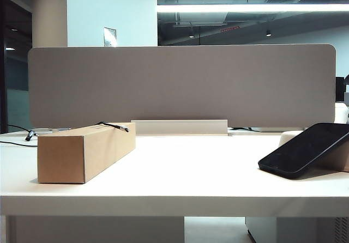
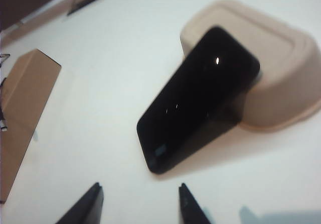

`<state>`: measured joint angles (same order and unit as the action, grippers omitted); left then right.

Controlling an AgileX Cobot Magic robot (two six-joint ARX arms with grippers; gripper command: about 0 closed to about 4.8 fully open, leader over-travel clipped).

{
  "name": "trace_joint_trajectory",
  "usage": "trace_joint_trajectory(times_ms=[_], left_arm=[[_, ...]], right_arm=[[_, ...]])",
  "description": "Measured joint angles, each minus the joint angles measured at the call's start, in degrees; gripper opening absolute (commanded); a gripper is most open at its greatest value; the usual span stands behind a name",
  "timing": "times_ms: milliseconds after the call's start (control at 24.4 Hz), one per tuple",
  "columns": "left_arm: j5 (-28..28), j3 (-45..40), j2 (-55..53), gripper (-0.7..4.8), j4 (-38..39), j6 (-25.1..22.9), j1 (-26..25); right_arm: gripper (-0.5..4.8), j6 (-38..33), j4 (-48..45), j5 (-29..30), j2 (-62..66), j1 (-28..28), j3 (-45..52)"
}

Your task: Pick up the charging cable and the phone, plug the charging cable into the charging port on the phone, and finally place them back on the table.

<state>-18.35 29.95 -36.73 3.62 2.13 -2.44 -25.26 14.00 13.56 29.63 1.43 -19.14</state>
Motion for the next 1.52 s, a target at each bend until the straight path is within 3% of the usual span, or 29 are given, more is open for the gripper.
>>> trace_joint_trajectory(times_ms=[123,205,287,410,491,696,860,942,983,1024,1188,1515], left_arm=[[-2.69,6.38,-8.37,-0.05,1.20,-1.49,1.88],[-3.17,11.74,-15.19,-0.01,3.96,-6.84,4.83],[-3.15,15.02,-19.19,0.13,6.47,-10.64,6.67],[-3.15,19.41,-24.83,1.07,10.21,-13.40,8.68],[-3.15,22.03,-28.02,1.46,12.24,-14.03,9.64],[-3.17,26.88,-35.23,2.19,16.87,-16.72,11.87],[-2.25,29.70,-37.40,2.25,19.82,-19.71,13.70],[-0.61,31.52,-37.44,2.36,22.01,-21.40,14.36],[-0.46,32.22,-37.46,2.79,22.51,-21.66,14.47],[-0.28,33.64,-37.44,2.88,23.54,-21.75,14.60],[2.56,37.24,-37.42,2.87,26.43,-21.90,14.62],[4.07,38.91,-37.38,2.87,28.85,-21.92,14.62]], right_arm=[[2.13,-3.34,-2.27,1.03,5.51,0.00,0.00],[2.26,-6.32,-5.49,1.51,9.57,0.00,0.00],[2.72,-7.65,-8.02,1.62,12.63,0.00,0.00],[3.39,-10.27,-10.56,2.67,15.85,-0.02,-0.02],[3.48,-12.22,-12.44,3.26,18.38,-0.02,-0.02],[3.48,-16.81,-19.39,4.59,26.93,-0.09,0.00],[3.51,-18.64,-27.41,5.86,35.36,-0.15,-0.02],[3.79,-19.65,-31.43,6.14,40.41,-0.15,-0.11],[3.79,-19.82,-32.61,6.14,42.49,-0.15,-0.13],[3.79,-20.28,-34.25,6.14,45.51,-0.13,-0.11],[3.78,-23.26,-45.48,6.99,53.79,-0.02,-0.35],[3.77,-25.18,-59.28,7.52,61.81,0.00,-0.94]])
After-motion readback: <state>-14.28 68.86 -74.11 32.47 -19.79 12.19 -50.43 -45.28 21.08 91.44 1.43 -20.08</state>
